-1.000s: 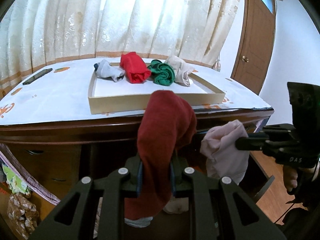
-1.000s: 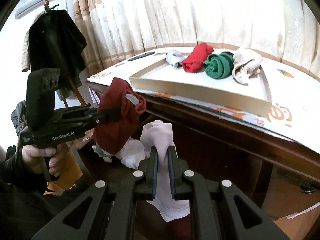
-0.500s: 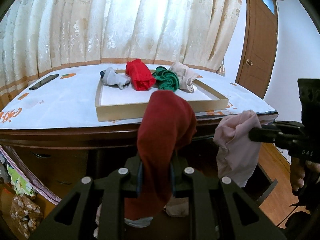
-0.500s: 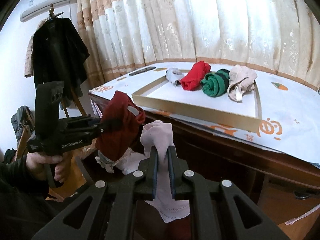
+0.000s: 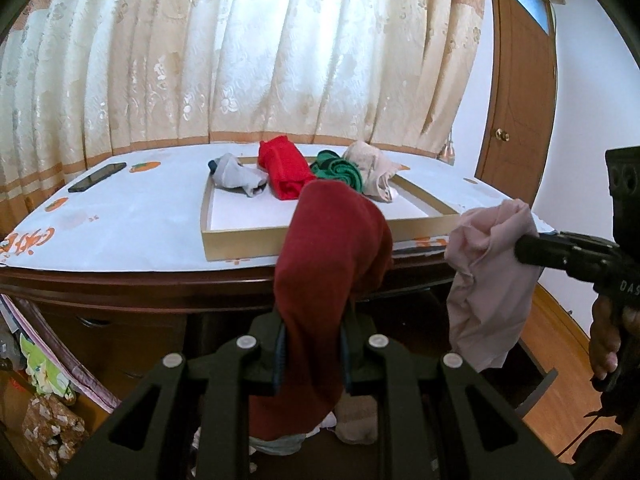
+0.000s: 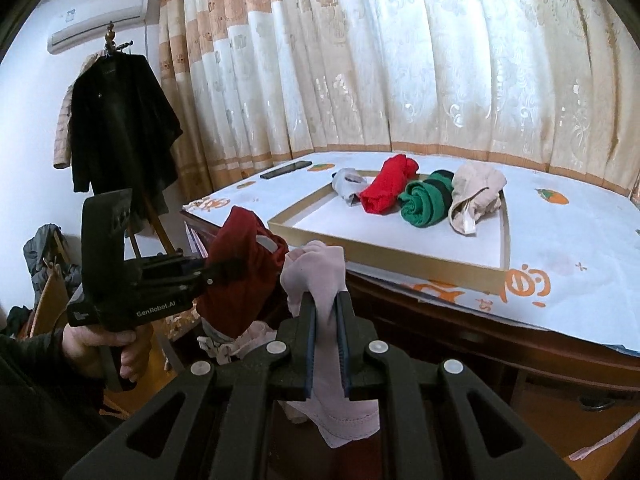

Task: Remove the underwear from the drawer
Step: 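Raise the dark red sock and pink underwear over the white tray with both grippers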

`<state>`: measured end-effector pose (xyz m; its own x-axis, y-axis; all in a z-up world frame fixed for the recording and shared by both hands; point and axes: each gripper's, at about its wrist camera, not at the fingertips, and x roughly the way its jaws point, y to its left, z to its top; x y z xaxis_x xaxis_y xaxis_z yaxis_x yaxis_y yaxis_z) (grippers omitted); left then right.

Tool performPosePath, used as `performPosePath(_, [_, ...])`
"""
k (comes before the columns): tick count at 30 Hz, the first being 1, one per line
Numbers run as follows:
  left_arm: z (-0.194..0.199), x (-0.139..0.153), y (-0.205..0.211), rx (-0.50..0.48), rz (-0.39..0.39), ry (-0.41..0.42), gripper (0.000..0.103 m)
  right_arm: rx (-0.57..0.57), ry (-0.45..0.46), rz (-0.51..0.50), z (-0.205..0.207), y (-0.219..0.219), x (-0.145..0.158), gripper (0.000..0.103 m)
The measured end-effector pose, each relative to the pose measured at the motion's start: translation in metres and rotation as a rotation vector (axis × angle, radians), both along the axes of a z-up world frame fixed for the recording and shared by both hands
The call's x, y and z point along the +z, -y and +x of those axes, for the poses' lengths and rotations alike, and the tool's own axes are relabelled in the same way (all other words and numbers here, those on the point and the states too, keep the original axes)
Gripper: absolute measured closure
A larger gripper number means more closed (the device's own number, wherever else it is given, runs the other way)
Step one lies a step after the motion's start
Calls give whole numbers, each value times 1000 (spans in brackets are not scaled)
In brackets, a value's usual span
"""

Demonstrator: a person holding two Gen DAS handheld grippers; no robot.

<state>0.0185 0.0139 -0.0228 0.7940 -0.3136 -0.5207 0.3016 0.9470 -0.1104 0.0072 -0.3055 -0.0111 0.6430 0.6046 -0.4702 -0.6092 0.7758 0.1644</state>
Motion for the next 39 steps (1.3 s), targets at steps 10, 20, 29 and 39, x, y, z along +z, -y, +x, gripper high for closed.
performPosePath(10, [-2,14,5,15,26,64,85,-5,51,21,1,2,19,92])
performPosePath(20, [8,32,15,-10,50,112,85,-8,104,29,6,-2,43,92])
performPosePath(29, [26,53,22,-26,72,153,85,-18,133,45,26,-2,65,92])
performPosePath(39, [56,78,28,-31,89,190,85,-34,143,74,63,-3,93,92])
